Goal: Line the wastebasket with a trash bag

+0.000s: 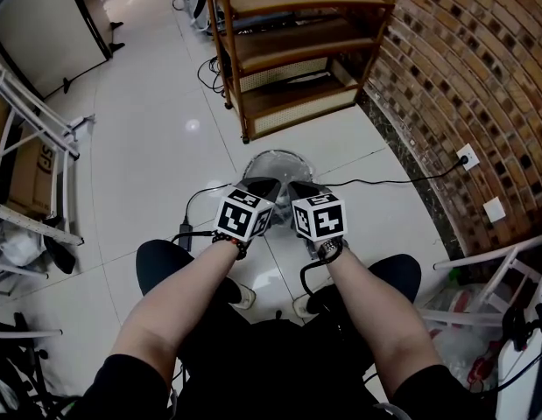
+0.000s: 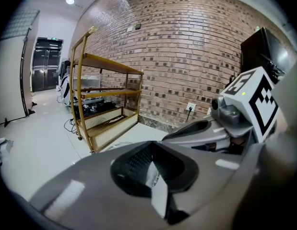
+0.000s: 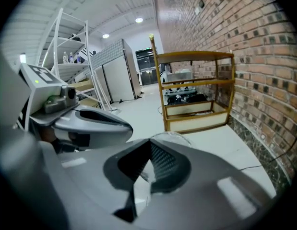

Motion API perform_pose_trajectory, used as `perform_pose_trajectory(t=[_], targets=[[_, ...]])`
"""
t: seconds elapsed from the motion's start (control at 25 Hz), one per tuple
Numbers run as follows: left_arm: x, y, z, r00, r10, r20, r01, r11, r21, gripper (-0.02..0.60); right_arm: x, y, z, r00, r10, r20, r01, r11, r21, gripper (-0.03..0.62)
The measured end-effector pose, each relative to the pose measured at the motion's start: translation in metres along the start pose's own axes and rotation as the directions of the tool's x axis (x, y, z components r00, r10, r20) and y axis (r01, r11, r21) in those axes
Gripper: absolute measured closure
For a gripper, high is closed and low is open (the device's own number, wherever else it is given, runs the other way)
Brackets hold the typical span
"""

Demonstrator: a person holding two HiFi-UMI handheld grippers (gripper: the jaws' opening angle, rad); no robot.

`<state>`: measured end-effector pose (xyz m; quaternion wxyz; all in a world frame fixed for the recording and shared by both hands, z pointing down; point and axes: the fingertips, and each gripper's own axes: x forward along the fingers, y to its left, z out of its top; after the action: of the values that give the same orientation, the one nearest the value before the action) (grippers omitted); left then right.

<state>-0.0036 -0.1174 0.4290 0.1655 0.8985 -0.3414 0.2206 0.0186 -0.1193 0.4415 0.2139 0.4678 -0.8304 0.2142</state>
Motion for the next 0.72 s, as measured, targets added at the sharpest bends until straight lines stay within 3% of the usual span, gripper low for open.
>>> perform_pose_trajectory(t=[0.72], targets=[[-0.0025,-0.009,-0.0037,1.0,0.01,0.012,-0.01,1.0,0.017,0.58,-0.0074,0.0082,-0.003,1.0,0.002,0.014,-0.002,1.0,-0.025,0.592]])
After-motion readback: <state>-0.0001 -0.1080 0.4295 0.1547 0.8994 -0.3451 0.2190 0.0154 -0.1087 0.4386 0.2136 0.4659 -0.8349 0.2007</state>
